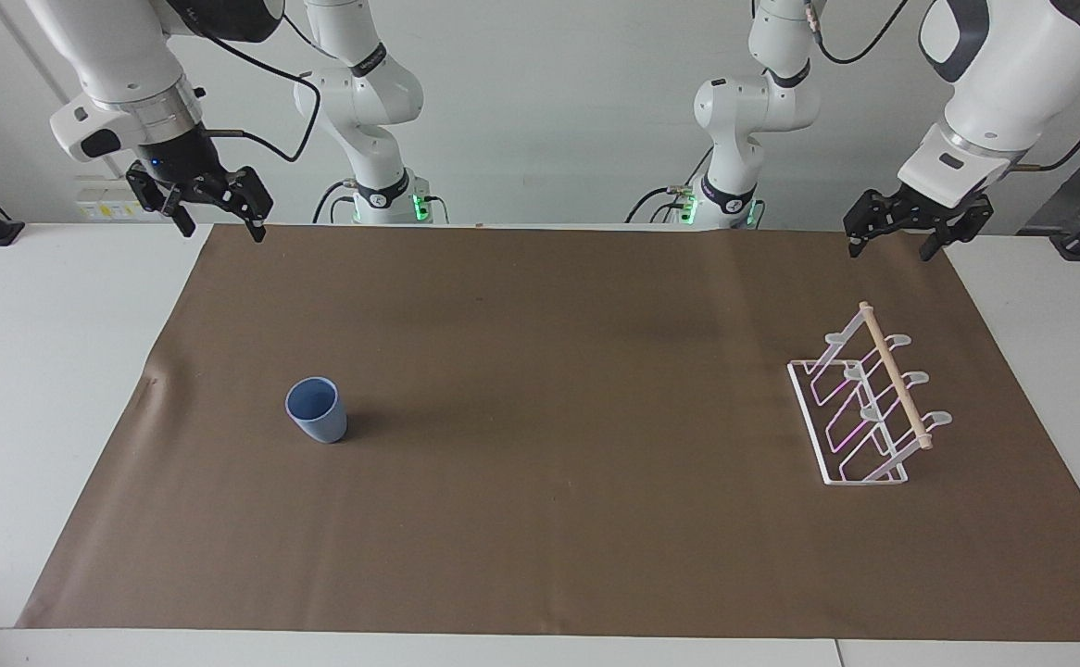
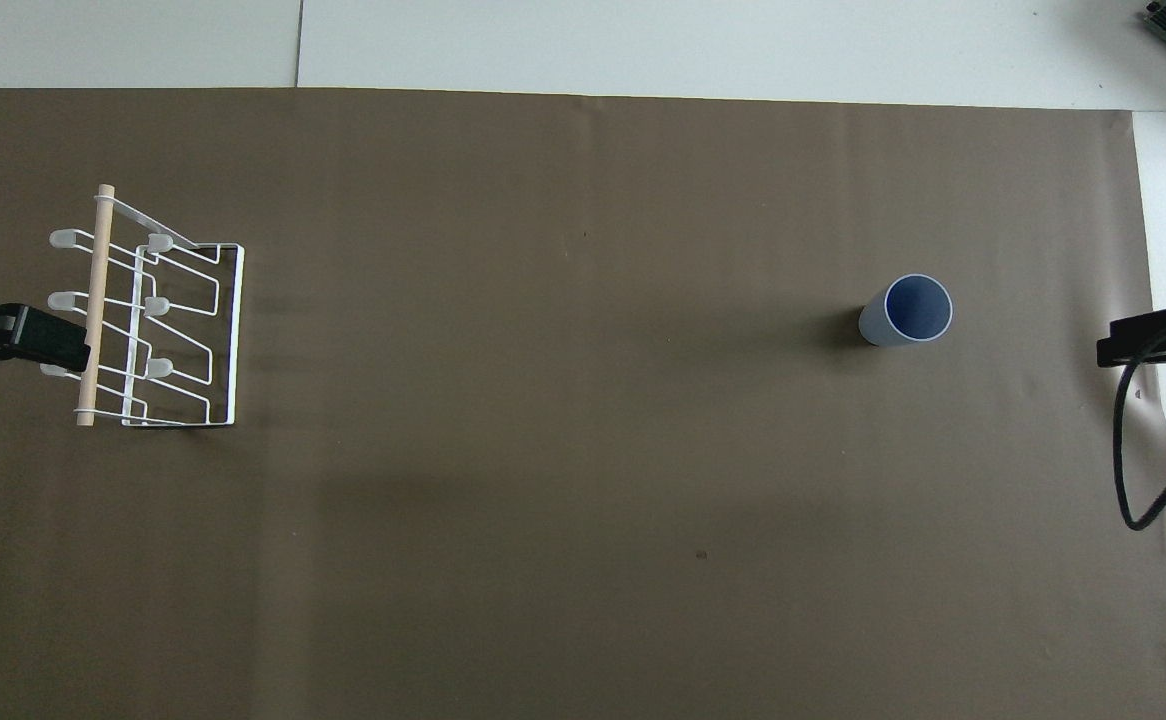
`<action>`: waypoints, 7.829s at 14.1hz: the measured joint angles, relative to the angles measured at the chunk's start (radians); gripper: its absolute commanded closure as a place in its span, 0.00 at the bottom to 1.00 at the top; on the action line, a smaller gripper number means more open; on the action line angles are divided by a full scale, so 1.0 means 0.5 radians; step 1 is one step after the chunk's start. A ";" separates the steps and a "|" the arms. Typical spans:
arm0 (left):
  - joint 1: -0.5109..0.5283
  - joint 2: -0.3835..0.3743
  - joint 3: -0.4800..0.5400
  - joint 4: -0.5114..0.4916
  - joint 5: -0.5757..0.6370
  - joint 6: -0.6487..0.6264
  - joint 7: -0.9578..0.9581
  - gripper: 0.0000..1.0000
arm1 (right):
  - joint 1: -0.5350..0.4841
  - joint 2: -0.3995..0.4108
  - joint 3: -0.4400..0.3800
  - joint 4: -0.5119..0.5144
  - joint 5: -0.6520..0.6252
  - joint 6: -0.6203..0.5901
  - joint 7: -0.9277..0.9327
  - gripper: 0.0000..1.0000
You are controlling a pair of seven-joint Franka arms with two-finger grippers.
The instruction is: Hang cup on cup holder
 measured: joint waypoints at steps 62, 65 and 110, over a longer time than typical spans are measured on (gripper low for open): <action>0.013 -0.058 0.018 -0.091 -0.057 0.160 -0.001 0.00 | 0.012 0.600 0.023 -0.118 0.873 1.131 -0.545 1.00; 0.023 -0.061 0.013 -0.091 -0.059 0.149 -0.001 0.00 | 0.009 0.586 0.022 -0.042 1.319 1.043 -0.545 1.00; -0.497 0.449 -0.423 0.419 -1.270 1.110 -4.260 0.00 | 0.398 0.278 0.119 -0.680 3.462 0.740 -0.302 1.00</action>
